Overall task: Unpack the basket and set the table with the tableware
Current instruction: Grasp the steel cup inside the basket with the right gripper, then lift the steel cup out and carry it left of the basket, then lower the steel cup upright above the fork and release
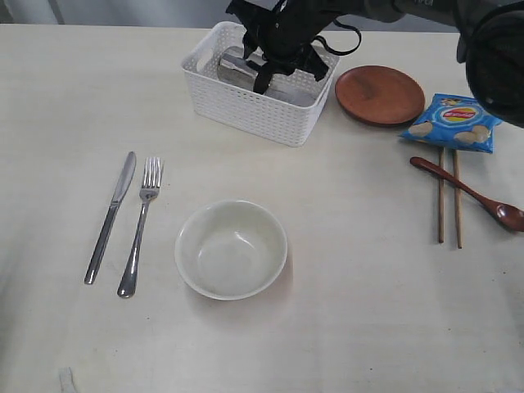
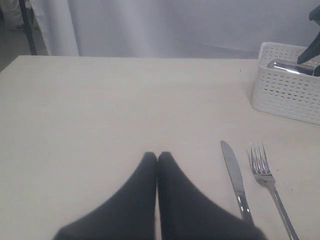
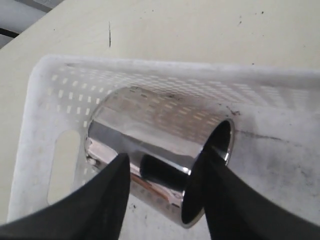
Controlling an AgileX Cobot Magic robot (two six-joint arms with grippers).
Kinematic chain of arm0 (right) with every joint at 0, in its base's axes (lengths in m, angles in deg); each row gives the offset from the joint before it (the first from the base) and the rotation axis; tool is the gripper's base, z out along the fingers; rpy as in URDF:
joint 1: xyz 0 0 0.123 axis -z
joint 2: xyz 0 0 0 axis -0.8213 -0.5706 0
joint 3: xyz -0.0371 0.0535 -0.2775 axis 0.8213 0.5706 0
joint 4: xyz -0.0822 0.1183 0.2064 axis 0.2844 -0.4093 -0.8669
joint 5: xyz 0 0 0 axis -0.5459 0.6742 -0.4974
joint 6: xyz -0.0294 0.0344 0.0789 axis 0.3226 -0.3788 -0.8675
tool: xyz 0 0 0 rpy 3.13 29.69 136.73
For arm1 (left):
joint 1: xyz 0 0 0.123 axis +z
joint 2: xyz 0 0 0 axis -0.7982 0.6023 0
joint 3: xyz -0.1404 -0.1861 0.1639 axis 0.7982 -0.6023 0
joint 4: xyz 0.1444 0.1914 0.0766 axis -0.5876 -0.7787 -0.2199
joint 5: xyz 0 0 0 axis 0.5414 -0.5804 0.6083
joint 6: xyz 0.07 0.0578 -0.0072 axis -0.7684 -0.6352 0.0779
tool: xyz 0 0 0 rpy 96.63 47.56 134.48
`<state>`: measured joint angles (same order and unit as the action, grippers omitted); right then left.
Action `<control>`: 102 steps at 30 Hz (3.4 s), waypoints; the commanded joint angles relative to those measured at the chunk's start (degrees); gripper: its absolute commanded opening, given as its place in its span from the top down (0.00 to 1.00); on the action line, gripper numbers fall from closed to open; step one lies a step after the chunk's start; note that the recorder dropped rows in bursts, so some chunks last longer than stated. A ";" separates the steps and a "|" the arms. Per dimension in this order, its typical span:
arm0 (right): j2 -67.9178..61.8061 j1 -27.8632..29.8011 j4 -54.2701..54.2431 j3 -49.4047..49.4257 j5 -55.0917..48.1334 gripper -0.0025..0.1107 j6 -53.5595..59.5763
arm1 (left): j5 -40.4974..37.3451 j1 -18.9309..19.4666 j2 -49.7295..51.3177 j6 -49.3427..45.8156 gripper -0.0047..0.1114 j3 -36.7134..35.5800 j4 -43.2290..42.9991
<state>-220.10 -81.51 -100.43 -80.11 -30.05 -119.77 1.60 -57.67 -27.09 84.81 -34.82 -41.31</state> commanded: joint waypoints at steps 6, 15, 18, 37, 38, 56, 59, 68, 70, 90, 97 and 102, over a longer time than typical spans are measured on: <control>-1.20 0.19 0.52 -0.44 1.63 0.60 1.31 | 0.49 0.17 -0.24 -0.22 0.96 -0.22 -0.45; -0.63 -0.49 0.63 -0.44 2.37 0.98 4.65 | 0.49 0.17 -0.24 -0.22 0.96 -0.22 -0.45; 0.57 -0.61 0.72 -0.74 1.63 0.98 5.88 | 0.49 0.17 -0.24 -0.22 0.96 -0.22 -0.45; 12.63 -4.64 5.41 -4.12 -11.45 0.98 21.62 | 0.49 0.17 -0.24 -0.22 0.96 -0.22 -0.45; 12.92 -5.23 5.41 -4.12 -11.57 0.98 22.49 | 0.49 0.17 -0.24 -0.22 0.96 -0.22 -0.45; 20.53 -11.13 24.70 -4.12 -29.32 0.98 22.06 | 0.49 0.17 -0.24 -0.22 0.96 -0.22 -0.45; 20.68 -15.05 26.00 -4.12 -28.70 0.98 22.19 | 0.49 0.17 -0.24 -0.22 0.96 -0.22 -0.45; 18.40 -23.34 26.37 -5.18 -25.65 0.98 24.79 | 0.49 0.17 -0.24 -0.22 0.96 -0.22 -0.45; 16.68 -23.97 26.14 -8.03 -26.87 0.98 24.79 | 0.49 0.17 -0.24 -0.22 0.96 -0.22 -0.45; -11.77 -25.29 19.20 -39.38 -34.92 0.98 30.53 | 0.49 0.17 -0.24 -0.22 0.96 -0.22 -0.45; -13.08 -25.29 23.18 -39.38 -34.81 0.98 32.12 | 0.49 0.17 -0.24 -0.22 0.96 -0.22 -0.45; -13.55 -25.29 21.39 -39.38 -35.56 0.98 32.84 | 0.49 0.17 -0.24 -0.22 0.96 -0.22 -0.45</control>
<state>-233.86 -106.94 -78.70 -119.11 -65.13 -87.74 1.60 -57.67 -27.09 84.81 -34.82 -41.31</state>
